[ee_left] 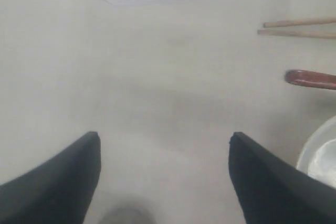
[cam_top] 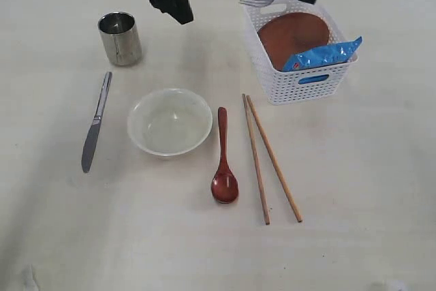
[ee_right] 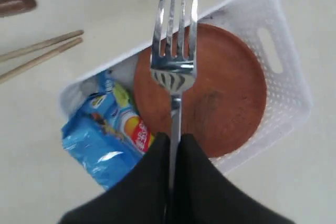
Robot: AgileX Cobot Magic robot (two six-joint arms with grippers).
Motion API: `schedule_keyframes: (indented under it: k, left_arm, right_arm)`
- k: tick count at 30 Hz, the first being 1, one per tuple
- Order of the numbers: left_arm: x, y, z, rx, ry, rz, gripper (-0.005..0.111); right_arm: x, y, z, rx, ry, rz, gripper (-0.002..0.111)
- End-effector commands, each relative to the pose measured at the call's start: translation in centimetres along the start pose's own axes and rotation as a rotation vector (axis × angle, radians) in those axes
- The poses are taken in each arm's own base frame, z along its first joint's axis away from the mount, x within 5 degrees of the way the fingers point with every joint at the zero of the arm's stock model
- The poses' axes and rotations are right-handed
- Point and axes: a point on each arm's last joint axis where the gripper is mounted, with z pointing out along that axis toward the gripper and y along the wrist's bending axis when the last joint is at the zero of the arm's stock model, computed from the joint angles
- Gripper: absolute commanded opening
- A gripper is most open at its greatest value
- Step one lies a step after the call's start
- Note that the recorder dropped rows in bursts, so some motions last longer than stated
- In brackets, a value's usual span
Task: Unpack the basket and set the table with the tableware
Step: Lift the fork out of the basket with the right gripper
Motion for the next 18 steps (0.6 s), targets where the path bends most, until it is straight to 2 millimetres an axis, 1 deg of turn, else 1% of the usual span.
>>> schedule_keyframes:
  k: [1,2,3,5,6,9,12,15,18]
  left_arm:
    - [0.5,0.9,-1.8,0.051,-0.206,-0.007,0.065]
    - [0.8,1.2,-2.1,0.054,-0.238,-0.018,0.065]
    - [0.9,1.3,-2.2,0.053,-0.243,-0.021,0.065]
    - [1.0,1.5,-2.3,0.058,-0.263,-0.041,0.065]
    - [1.0,1.3,-2.1,0.072,-0.277,-0.052,0.065]
    - [0.6,1.2,-2.2,0.085,-0.308,-0.067,0.065]
    - [0.4,1.1,-2.3,0.103,-0.34,-0.113,0.065]
    - [0.3,1.1,-2.3,0.121,-0.345,-0.196,0.065]
    - [0.2,1.1,-2.3,0.155,-0.341,-0.37,0.065]
  right_arm:
    - [0.6,2.3,-1.7,-0.055,-0.089,-0.292,0.0]
    - [0.8,3.0,-2.1,-0.063,-0.113,-0.387,0.0]
    - [1.0,3.4,-2.2,-0.071,-0.124,-0.434,0.0]
    - [1.3,4.0,-2.8,-0.024,-0.144,-0.519,0.0]
    - [1.4,4.3,-2.9,0.02,-0.156,-0.594,0.0]
    - [1.3,5.0,-3.2,0.107,-0.174,-0.724,0.0]
    - [0.7,5.9,-2.8,0.192,-0.183,-0.832,0.0]
    - [0.1,6.9,-2.1,0.272,-0.152,-0.944,0.0]
    - [-0.4,7.6,-1.4,0.352,-0.125,-1.015,0.0]
